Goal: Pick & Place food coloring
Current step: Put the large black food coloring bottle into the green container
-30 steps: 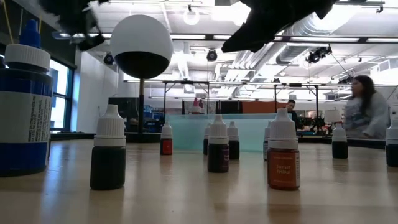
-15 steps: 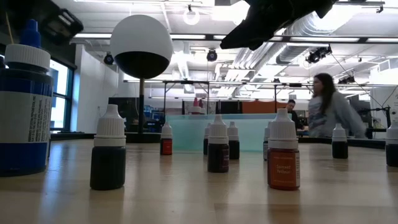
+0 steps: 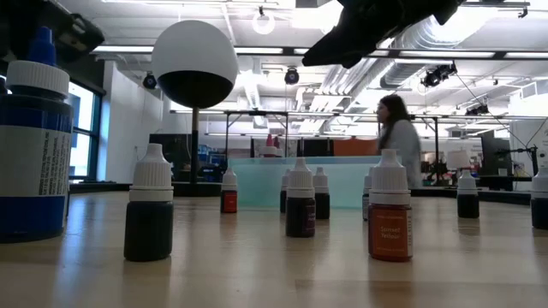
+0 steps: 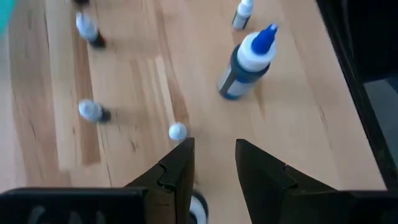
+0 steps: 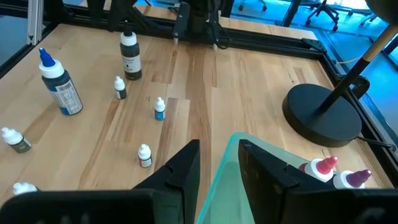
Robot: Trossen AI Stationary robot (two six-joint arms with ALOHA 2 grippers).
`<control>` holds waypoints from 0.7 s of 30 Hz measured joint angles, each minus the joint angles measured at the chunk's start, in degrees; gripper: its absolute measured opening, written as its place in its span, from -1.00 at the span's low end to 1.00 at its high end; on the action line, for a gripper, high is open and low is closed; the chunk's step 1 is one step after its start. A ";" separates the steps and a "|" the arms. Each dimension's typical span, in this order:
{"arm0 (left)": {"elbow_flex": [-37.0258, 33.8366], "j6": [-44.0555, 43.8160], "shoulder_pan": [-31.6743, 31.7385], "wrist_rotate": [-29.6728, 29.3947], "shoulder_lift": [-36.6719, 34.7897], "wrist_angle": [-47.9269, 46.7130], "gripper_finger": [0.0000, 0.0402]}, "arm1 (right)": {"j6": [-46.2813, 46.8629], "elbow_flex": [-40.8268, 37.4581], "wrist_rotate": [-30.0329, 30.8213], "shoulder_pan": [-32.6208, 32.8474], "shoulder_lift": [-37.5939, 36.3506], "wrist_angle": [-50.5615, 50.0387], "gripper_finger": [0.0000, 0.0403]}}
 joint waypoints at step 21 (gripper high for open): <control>1.31 -13.99 0.04 0.51 -0.15 -8.61 -0.43 | -0.76 0.00 -0.02 -0.04 0.00 0.99 -0.49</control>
